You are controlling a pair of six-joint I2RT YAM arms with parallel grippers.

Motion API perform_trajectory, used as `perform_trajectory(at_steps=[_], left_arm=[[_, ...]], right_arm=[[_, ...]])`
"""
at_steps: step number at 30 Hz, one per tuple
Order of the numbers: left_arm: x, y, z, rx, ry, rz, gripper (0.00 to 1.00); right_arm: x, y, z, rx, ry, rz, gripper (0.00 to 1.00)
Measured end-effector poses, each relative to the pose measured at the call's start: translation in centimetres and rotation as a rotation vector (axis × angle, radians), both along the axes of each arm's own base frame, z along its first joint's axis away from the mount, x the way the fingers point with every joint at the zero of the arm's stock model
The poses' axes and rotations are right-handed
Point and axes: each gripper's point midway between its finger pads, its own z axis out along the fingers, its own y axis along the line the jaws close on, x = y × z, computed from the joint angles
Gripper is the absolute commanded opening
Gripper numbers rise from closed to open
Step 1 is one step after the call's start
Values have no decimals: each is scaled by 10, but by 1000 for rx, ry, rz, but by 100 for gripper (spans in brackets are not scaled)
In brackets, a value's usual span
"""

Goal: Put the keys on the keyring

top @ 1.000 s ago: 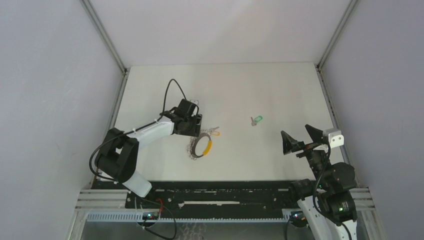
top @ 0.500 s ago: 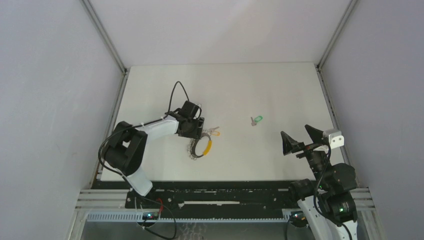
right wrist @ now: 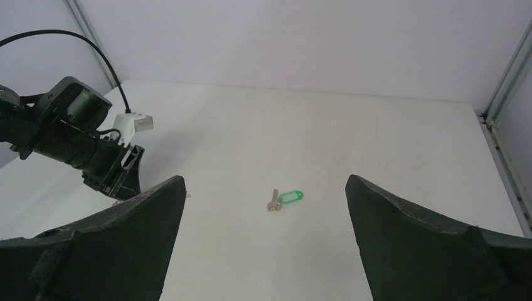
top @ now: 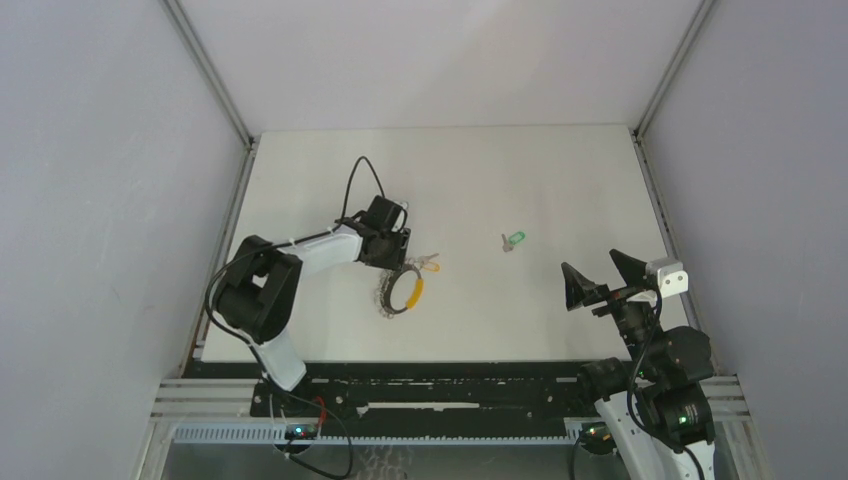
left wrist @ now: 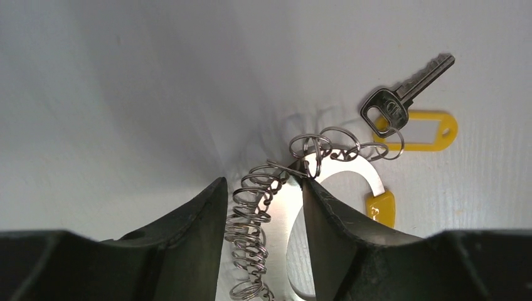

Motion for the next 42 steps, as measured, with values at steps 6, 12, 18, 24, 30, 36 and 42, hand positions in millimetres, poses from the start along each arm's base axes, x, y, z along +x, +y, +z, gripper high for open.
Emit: perform_trajectory(at_steps=[6, 12, 18, 24, 30, 36, 42], left_arm=[[0, -11, 1, -24, -9, -41, 26], [-1, -28, 5, -71, -45, -117, 14], [-7, -33, 17, -137, -123, -183, 3], [-10, -36, 33, -181, -216, -250, 0], [-12, -39, 59, -206, -324, -319, 0], [-14, -47, 87, -199, -433, -400, 0], [-19, -52, 102, -166, -504, -491, 0]], right_arm=[[0, 0, 0, 0, 0, 1, 100], [7, 11, -7, 7, 62, 48, 100], [30, 48, -36, 37, 275, 207, 100], [47, 87, -66, 48, 449, 367, 100], [57, 128, -87, 17, 528, 495, 100], [71, 152, -115, 4, 608, 548, 98], [74, 167, -122, -21, 596, 637, 97]])
